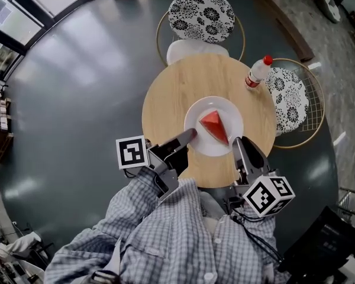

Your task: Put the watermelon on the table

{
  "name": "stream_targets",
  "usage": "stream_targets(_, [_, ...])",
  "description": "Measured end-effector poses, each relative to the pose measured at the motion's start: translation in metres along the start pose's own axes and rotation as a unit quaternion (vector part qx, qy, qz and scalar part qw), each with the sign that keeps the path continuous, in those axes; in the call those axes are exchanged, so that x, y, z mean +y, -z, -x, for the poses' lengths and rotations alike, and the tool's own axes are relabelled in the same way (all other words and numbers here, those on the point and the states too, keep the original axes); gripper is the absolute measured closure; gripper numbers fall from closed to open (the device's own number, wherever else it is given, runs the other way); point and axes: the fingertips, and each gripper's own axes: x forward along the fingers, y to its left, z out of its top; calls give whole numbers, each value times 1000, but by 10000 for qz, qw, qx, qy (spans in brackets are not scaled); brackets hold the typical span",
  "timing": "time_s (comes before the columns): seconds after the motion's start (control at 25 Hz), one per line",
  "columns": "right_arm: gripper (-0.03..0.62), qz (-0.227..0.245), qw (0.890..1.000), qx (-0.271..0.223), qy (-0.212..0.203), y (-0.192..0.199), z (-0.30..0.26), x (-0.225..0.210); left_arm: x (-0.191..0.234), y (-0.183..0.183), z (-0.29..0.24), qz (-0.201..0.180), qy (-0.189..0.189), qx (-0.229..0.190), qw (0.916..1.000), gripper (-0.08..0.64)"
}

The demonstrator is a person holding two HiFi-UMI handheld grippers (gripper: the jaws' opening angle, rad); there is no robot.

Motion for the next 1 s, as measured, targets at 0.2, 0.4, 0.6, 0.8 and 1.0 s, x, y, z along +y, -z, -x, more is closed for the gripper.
stream_targets(0.2, [506, -58, 9999, -11, 118, -7, -24, -14, 10, -21, -18, 43, 18, 60, 10000, 537])
stream_targets(0.4, [508, -177, 9995, 67, 260, -4, -37, -25, 27, -29, -25, 164, -88, 98, 9998, 537])
stream_targets(0.6, [509, -265, 9991, 159, 304, 2, -54, -35, 47, -41, -29, 333, -180, 116, 9992, 537])
stream_targets(0.8, [509, -272, 9986, 270, 359, 9, -70, -48, 67, -50, -36, 407, -217, 124, 9989, 537])
stream_targets(1.0, [512, -357, 9974, 416, 465, 19, -83, -64, 86, -56, -44, 407, -251, 166, 9987, 537])
